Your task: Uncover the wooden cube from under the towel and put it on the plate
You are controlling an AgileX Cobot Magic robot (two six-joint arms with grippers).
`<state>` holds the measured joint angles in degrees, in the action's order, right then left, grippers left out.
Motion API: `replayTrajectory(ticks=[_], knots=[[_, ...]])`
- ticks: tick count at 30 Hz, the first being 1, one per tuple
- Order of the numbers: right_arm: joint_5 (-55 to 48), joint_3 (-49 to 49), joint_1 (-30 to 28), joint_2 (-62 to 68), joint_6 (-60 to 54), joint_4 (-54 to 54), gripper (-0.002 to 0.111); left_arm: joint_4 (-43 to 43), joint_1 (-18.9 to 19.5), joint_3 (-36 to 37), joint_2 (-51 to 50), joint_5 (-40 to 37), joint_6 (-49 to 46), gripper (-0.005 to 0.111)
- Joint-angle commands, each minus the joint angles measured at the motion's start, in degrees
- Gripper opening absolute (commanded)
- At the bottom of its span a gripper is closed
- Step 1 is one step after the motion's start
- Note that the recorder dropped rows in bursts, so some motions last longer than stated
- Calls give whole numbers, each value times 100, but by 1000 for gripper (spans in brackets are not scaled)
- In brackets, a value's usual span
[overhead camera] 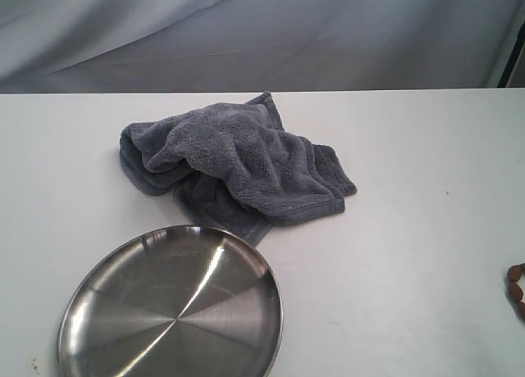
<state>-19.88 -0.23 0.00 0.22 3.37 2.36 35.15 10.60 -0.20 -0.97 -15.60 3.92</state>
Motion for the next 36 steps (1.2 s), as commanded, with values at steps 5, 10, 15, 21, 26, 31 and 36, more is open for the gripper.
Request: replayTrajectory(ticks=[5, 10, 15, 21, 26, 31, 36], knots=[[30, 23, 0, -22, 10, 22, 0, -30, 18, 20, 26, 38, 32, 1], [30, 23, 0, -22, 10, 22, 0, -30, 18, 20, 26, 38, 32, 1], [30, 23, 0, -22, 10, 22, 0, -30, 18, 20, 26, 38, 32, 1], [30, 23, 0, -22, 10, 22, 0, -30, 18, 20, 26, 38, 32, 1], [178, 23, 0, -22, -50, 266, 0, -30, 18, 20, 26, 38, 32, 1], [740, 23, 0, -22, -20, 194, 0, -30, 18, 20, 26, 38, 32, 1], [1793, 23, 0, -22, -147, -681, 0, -30, 18, 20, 26, 38, 32, 1]])
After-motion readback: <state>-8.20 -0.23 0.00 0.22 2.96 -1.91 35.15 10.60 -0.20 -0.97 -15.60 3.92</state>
